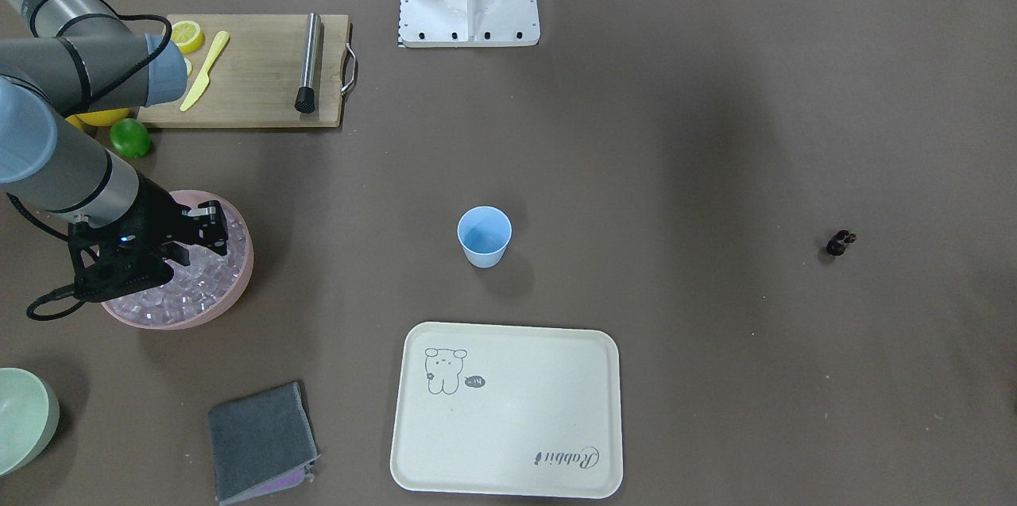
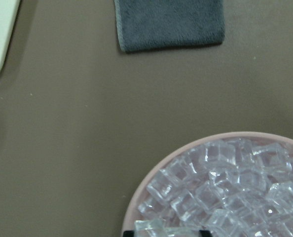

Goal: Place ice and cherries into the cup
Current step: 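Lift the ice and carry it with the right gripper to the blue cup, then open the right gripper above the blue cup to drop the ice, then move the right gripper back to the ice bowl, then grasp more ice cubes from the pink bowl with the right gripper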

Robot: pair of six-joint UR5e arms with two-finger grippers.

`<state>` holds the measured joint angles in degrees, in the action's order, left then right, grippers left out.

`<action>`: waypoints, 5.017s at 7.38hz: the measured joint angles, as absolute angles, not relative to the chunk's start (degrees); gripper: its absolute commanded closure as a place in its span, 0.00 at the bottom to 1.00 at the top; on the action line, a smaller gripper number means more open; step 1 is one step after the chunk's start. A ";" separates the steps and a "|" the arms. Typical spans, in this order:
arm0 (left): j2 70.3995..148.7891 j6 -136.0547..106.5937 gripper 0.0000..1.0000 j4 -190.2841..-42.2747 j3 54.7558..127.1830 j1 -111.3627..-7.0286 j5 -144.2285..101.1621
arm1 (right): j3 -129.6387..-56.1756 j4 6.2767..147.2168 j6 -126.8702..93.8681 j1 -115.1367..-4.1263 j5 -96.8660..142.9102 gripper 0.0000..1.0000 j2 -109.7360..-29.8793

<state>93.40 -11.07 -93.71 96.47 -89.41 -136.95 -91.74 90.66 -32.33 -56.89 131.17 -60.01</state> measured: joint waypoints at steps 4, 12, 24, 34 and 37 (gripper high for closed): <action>92.91 -12.85 0.02 -93.81 96.17 -89.46 -136.97 | -86.99 97.59 -56.25 -42.54 118.51 0.77 -39.48; 92.78 -13.15 0.02 -94.50 92.96 -89.88 -136.84 | -79.45 90.46 -62.76 -35.63 113.01 0.00 -34.48; 93.32 -13.27 0.02 -94.63 92.22 -89.91 -137.02 | -89.27 90.99 -25.04 -54.33 114.25 0.01 -61.20; 92.64 -13.09 0.02 -94.77 92.30 -89.91 -137.02 | -100.72 92.25 0.35 -47.19 100.01 0.38 -73.30; 92.64 -13.12 0.02 -94.83 92.49 -89.91 -137.02 | -100.74 92.42 0.67 -47.32 100.24 0.49 -73.90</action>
<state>92.64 -13.12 -94.83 92.49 -89.91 -137.02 -100.74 92.42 0.67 -47.32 100.24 -73.90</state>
